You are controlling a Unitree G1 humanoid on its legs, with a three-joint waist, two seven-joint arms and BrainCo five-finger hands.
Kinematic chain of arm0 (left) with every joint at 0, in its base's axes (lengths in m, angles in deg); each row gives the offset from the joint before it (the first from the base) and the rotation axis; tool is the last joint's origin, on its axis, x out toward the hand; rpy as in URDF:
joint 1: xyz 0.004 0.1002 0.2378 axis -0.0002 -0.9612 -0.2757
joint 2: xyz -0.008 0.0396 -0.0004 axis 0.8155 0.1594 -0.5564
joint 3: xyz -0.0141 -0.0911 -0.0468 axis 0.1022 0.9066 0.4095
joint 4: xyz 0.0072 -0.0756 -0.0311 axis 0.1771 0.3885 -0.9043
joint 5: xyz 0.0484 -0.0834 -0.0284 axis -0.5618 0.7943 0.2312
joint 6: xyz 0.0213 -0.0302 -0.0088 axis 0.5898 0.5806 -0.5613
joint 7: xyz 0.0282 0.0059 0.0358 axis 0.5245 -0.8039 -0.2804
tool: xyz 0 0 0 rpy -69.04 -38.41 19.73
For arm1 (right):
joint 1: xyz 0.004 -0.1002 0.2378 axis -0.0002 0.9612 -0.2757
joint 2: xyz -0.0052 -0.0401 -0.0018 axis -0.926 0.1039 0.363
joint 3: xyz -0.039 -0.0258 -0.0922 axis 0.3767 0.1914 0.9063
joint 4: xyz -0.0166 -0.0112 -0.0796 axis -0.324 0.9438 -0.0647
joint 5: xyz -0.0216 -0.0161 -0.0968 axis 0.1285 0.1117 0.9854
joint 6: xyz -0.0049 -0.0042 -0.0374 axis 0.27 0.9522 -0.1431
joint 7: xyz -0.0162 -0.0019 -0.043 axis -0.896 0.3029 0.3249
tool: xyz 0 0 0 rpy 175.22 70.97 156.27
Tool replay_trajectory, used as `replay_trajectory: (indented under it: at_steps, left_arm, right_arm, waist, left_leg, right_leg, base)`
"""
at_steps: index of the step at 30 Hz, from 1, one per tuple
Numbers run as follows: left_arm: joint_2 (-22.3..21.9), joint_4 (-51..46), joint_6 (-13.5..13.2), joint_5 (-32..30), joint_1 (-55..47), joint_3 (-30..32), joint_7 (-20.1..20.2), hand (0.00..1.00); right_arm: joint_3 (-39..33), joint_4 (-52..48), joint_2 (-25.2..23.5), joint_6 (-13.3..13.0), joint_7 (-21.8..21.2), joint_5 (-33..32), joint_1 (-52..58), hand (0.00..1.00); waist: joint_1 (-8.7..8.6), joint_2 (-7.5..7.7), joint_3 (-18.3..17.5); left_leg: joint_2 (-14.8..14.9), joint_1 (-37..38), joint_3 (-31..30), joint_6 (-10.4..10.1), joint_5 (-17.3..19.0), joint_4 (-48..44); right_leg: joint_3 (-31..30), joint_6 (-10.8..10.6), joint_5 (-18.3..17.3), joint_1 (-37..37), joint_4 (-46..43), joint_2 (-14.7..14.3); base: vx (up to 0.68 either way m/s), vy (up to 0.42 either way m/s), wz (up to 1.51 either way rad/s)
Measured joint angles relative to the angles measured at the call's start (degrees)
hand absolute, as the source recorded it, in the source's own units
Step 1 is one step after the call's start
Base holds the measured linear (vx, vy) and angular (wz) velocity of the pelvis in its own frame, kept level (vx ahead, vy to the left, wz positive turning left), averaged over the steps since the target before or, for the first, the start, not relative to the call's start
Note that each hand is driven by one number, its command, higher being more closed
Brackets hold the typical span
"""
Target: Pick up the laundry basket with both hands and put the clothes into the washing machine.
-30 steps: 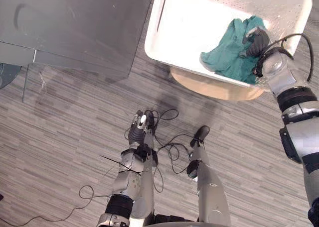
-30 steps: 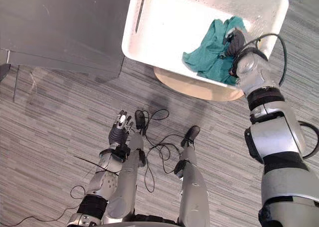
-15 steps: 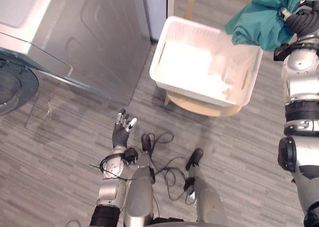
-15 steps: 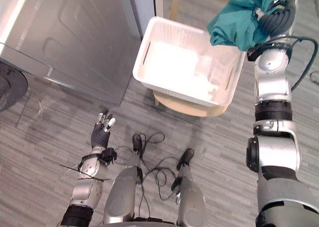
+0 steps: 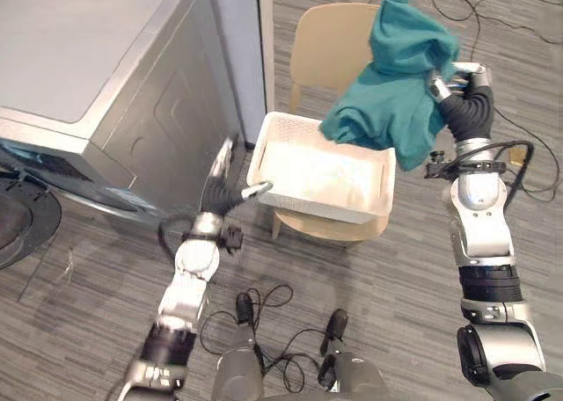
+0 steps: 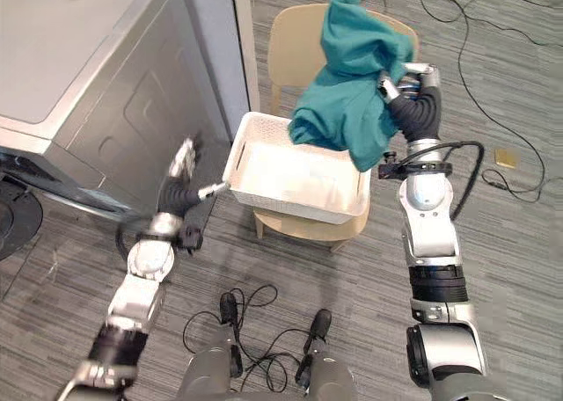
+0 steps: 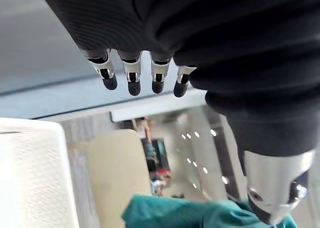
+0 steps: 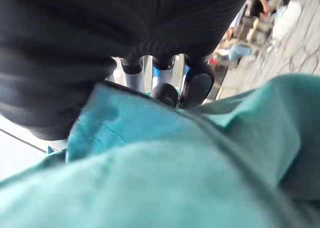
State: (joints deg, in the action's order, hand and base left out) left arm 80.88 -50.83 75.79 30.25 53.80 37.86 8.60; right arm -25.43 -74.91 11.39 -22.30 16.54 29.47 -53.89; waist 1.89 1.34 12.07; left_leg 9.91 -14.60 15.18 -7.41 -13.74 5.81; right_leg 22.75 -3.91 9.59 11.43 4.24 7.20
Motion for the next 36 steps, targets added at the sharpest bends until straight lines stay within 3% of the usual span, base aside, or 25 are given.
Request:
replay_trajectory:
  at_steps: [4, 8, 12, 20, 25, 28, 34, 35, 36]
  left_arm:
    - [8.22, 4.61, -1.40, 0.61, 14.91, -4.25, -0.10, 0.00]
    - [11.87, 6.81, -1.77, 4.02, 19.84, -8.50, 0.39, 0.00]
    - [15.10, 9.66, -2.13, 11.83, 26.55, -14.15, 2.88, 0.00]
    - [15.13, 16.77, -1.63, 20.48, 36.53, -20.02, 3.93, 0.00]
    - [12.33, 19.75, -0.86, 33.95, 39.41, -21.95, 3.70, 0.00]
    - [12.23, 19.75, -0.86, 38.66, 40.17, -21.91, 3.05, 0.00]
    - [10.99, 19.73, -0.88, 40.50, 41.59, -20.19, 1.52, 0.00]
    - [10.10, 19.73, -0.88, 40.48, 41.59, -19.15, 1.23, 1.00]
    - [9.53, 19.69, -0.88, 40.48, 41.58, -18.60, 0.95, 1.00]
  right_arm:
    - [7.06, -4.86, 5.34, -1.39, -6.57, -12.81, -0.28, 1.00]
    - [10.22, -7.06, 8.32, -1.85, -9.52, -19.57, -0.68, 1.00]
    - [13.32, -10.13, 11.81, -2.32, -11.59, -24.40, -4.33, 1.00]
    - [18.05, -11.36, 11.84, -2.34, -12.04, -26.24, -9.26, 1.00]
    - [22.16, -9.51, 7.98, -2.39, -9.05, -26.68, -13.45, 1.00]
    - [23.12, -9.20, 6.36, -2.39, -7.07, -25.96, -14.17, 1.00]
    - [24.32, -8.18, 4.21, -2.83, -5.40, -25.64, -15.75, 1.00]
    - [24.32, -7.95, 3.65, -3.10, -5.19, -25.57, -15.81, 1.00]
    - [24.38, -7.59, 2.67, -3.69, -5.13, -25.57, -15.97, 1.00]
  waist:
    - [-1.48, 0.41, 0.22]
    - [-3.35, 0.52, 0.33]
    - [-4.57, 0.42, 1.70]
    - [-6.28, -0.08, 5.62]
    - [-6.89, -0.90, 6.96]
    - [-7.02, -1.32, 7.32]
    - [-7.28, -2.40, 8.33]
    - [-7.26, -2.43, 8.34]
    - [-7.30, -2.46, 8.37]
  left_leg:
    - [0.00, -3.10, 2.29, -0.34, -0.63, -0.34]
    - [0.00, -3.92, 2.44, -0.33, -0.67, -0.35]
    - [-0.02, -5.19, 3.32, -0.01, -0.90, -0.37]
    - [0.04, -6.82, 4.70, 0.56, -1.33, -0.39]
    - [0.03, -7.04, 6.01, 0.57, -1.31, -0.39]
    - [0.02, -7.05, 7.14, 0.61, -1.26, -0.39]
    - [-0.01, -6.93, 8.72, 0.61, -1.23, -0.39]
    - [0.06, -6.93, 9.06, 0.61, -1.23, -0.39]
    - [0.06, -6.92, 9.60, 0.59, -1.21, -0.38]
  right_leg:
    - [-2.58, 0.22, 1.80, 4.75, -0.03, 0.07]
    - [-3.17, 0.27, 1.89, 6.12, -0.30, 0.02]
    - [-4.47, 0.45, 2.22, 8.38, -0.64, 0.01]
    - [-6.09, 0.74, 2.88, 11.23, -1.08, -0.01]
    - [-7.74, 0.83, 3.32, 12.55, -1.13, -0.04]
    - [-8.93, 0.91, 3.69, 13.34, -1.13, -0.08]
    - [-10.48, 0.88, 4.34, 14.21, -1.13, -0.12]
    - [-10.88, 0.90, 4.47, 14.50, -1.13, -0.23]
    - [-11.35, 0.90, 4.61, 14.75, -1.06, -0.29]
  base:
    - [-0.03, -0.001, -0.29]
    - [0.01, -0.012, -0.12]
    - [0.02, -0.013, -0.14]
    - [0.01, -0.002, -0.10]
    - [0.02, 0.007, -0.13]
    - [0.02, 0.008, -0.17]
    - [0.00, 0.010, -0.13]
    - [0.00, 0.008, -0.16]
    - [0.00, 0.006, -0.17]
